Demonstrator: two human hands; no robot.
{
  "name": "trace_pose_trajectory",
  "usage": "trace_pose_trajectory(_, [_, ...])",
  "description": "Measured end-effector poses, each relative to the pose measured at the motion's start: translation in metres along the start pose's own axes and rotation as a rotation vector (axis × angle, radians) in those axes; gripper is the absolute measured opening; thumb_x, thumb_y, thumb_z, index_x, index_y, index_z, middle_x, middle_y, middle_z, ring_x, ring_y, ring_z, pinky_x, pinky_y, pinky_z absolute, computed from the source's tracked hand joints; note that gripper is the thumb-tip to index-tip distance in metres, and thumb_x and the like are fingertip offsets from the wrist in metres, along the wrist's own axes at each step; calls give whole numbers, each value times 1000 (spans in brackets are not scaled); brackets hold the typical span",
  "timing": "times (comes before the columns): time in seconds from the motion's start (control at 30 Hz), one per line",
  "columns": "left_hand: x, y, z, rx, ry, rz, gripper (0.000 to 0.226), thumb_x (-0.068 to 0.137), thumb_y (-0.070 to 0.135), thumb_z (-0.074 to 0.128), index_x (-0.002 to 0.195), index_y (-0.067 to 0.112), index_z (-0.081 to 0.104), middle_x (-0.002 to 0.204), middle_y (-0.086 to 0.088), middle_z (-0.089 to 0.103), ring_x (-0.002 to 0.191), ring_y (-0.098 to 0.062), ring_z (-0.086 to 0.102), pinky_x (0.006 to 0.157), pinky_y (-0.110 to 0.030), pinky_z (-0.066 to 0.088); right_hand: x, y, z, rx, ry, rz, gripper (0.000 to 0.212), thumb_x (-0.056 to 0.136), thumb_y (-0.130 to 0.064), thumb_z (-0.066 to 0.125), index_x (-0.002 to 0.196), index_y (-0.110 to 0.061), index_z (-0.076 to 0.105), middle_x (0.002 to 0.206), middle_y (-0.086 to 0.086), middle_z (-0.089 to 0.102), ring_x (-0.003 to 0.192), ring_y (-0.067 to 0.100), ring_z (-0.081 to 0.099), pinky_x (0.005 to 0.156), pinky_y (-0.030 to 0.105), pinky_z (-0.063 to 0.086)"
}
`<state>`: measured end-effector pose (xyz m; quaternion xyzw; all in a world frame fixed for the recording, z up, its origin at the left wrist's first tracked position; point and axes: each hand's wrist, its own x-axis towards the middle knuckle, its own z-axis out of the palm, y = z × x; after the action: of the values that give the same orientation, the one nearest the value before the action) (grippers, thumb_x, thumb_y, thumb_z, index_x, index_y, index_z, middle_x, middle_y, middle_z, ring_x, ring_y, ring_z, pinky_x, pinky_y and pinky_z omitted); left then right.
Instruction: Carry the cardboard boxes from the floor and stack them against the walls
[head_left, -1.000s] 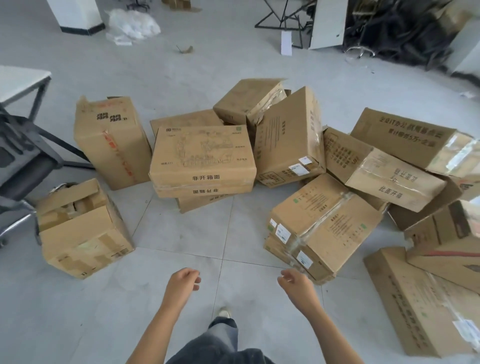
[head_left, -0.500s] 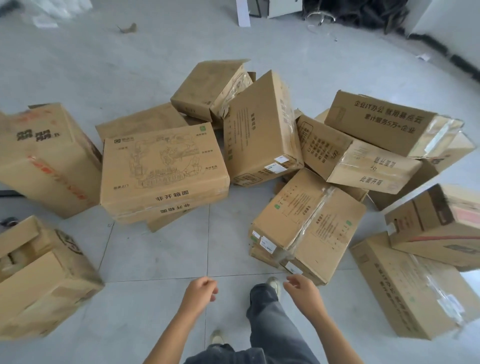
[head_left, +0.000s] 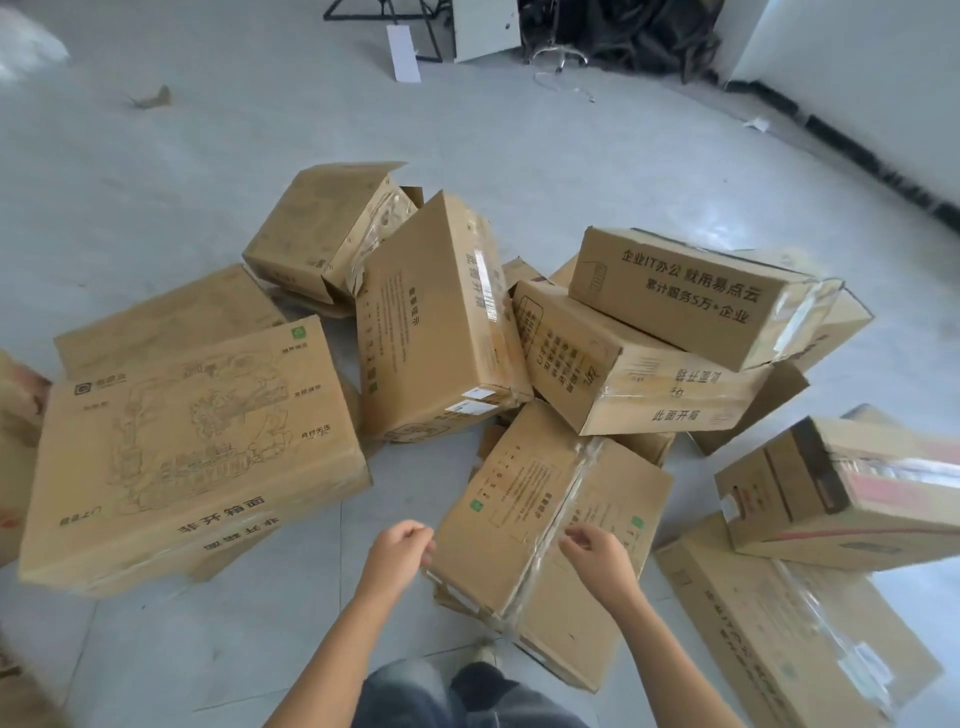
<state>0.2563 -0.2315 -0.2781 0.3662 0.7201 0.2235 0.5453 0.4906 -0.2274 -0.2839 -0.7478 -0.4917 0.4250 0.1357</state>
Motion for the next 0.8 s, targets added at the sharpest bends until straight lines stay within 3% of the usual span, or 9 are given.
trace_pose_trajectory(0.13, [13,13,30,78,-154,-2,23,95,12,47,74,12,57,74,-3,59,69,-15,53,57,-18,37,12,10,-7,10,4,73,31,94,-23,50,122,-10,57,99,-4,53,93,10,49,81,21,37])
trace_pose_trajectory(0.3, [50,12,31,138,-167,-82,26,94,11,48,70,11,57,70,-7,59,69,-22,54,58,-25,36,-1,38,-8,-12,-9,232,33,93,-26,51,123,-12,55,112,0,58,94,10,51,79,21,41])
trace_pose_trajectory(0.47, [74,35,38,91,-114,-90,20,95,11,48,78,10,56,79,-8,61,78,-26,57,79,-34,44,-17,70,-37,34,77,337,29,94,-22,51,118,-9,59,114,6,63,90,13,53,74,19,38])
trace_pose_trajectory(0.67, [79,61,75,143,-92,-25,19,96,16,48,79,15,57,84,-5,63,82,-24,59,81,-34,43,-8,104,-68,87,94,308,29,94,-21,50,118,-7,58,97,1,56,87,12,51,75,19,36])
trace_pose_trajectory(0.8, [62,67,131,137,-49,-39,18,95,16,48,81,14,59,86,-6,64,82,-24,59,78,-32,41,5,150,-102,99,68,285,31,94,-22,50,121,-9,57,98,-1,55,89,12,51,75,19,37])
